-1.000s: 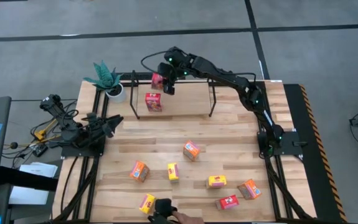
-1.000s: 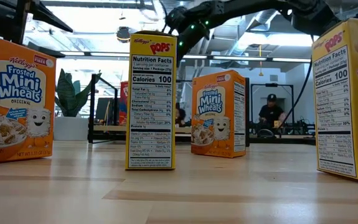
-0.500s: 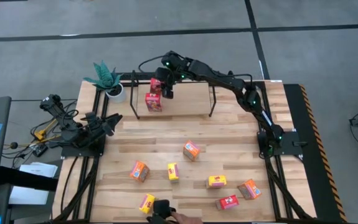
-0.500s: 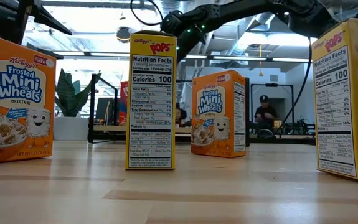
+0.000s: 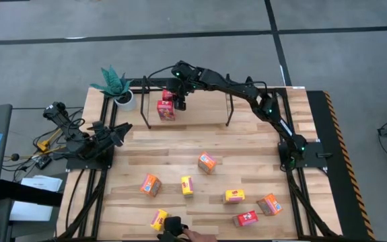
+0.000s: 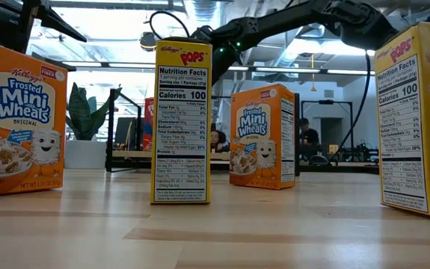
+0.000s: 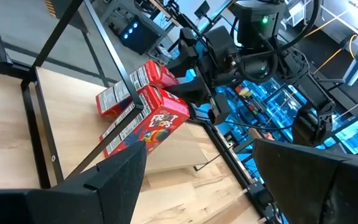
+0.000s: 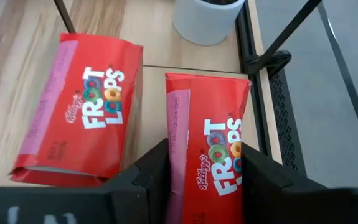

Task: Stack cereal on shelf
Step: Put the top red cereal box on the shelf aligned with the other red cereal box

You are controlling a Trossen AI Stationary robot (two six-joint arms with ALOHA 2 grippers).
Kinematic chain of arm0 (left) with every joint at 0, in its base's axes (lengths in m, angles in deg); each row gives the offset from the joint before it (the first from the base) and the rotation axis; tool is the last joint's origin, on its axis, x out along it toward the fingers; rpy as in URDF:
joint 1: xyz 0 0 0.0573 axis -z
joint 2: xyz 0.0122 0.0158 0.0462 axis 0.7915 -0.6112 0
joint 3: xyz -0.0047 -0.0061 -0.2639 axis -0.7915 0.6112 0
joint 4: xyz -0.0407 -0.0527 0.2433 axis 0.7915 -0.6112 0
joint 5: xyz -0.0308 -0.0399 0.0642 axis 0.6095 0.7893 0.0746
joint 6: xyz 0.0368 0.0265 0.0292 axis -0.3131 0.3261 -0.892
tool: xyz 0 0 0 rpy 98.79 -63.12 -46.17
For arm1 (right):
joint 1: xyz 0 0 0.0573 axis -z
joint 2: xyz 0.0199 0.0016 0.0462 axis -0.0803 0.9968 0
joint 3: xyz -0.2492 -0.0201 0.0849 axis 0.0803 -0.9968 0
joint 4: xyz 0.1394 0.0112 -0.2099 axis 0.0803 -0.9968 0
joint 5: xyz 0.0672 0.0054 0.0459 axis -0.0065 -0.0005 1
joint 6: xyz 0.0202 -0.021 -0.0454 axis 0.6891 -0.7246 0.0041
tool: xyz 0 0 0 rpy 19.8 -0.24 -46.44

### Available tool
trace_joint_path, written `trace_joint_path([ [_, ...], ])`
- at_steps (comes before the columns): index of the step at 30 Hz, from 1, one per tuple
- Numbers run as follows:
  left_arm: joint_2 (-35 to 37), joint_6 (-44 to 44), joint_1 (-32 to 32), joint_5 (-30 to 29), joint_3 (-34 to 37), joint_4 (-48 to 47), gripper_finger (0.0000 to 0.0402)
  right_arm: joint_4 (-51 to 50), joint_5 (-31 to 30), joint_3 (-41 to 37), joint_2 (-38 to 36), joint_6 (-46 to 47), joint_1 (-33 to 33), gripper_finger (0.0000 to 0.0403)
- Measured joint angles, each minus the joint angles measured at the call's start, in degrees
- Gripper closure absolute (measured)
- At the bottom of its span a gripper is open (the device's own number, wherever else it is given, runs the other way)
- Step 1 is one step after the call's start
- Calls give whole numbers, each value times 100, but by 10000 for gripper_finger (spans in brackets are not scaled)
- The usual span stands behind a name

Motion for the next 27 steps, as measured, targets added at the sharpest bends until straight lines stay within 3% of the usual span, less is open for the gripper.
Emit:
trace_joint_path([
  [10, 0, 0, 0, 0, 0, 0, 116, -8, 112, 3, 0, -24, 0, 232],
  [27, 0, 0, 2, 2, 0, -2, 116, 143, 134, 5, -7, -13, 5, 172],
])
